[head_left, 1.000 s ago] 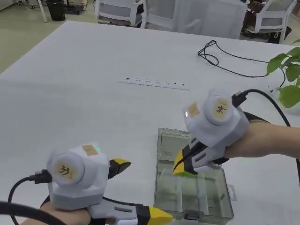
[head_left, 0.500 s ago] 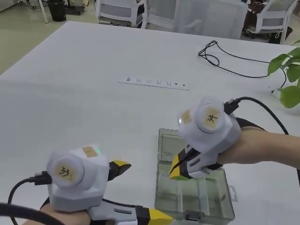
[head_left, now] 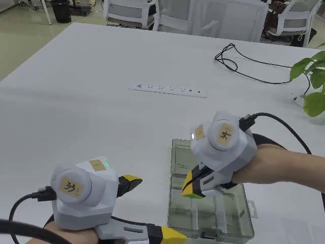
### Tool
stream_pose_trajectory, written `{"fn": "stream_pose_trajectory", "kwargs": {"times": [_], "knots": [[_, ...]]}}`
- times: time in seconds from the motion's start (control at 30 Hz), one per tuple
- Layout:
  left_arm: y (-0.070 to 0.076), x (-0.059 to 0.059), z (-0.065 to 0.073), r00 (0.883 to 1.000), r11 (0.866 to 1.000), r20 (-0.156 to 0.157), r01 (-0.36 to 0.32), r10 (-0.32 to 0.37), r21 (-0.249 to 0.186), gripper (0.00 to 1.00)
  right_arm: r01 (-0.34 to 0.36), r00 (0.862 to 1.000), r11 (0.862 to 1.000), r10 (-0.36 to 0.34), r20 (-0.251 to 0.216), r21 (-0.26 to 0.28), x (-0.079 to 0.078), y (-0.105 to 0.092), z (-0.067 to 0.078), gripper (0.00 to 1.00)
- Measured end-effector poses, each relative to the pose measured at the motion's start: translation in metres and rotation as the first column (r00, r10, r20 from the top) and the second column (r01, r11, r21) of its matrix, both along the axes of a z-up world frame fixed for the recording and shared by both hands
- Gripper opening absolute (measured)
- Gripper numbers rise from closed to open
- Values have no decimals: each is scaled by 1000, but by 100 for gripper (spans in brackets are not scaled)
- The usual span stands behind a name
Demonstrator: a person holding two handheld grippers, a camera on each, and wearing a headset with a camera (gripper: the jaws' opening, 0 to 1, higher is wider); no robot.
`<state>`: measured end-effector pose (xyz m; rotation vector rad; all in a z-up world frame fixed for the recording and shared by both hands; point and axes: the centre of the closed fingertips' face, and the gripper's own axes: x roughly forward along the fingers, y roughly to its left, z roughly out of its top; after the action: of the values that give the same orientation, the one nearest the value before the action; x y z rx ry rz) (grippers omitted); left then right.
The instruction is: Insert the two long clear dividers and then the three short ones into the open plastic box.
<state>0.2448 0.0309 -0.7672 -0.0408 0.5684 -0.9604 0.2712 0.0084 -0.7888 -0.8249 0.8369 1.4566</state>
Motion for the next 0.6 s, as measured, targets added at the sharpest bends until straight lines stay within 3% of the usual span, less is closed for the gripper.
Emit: {"fn": "stream_pose_trajectory", "kwargs": {"times": [0.4,0.6], "knots": [[0,1,0,1000,1000,1,1,-1,2,93,5,1000,999,-5,-18,-43,0,0,-16,2],[-1,1,0,1000,1000,1,3,-3,2,93,6,1000,999,-7,-24,-53,0,-1,-17,2]]}}
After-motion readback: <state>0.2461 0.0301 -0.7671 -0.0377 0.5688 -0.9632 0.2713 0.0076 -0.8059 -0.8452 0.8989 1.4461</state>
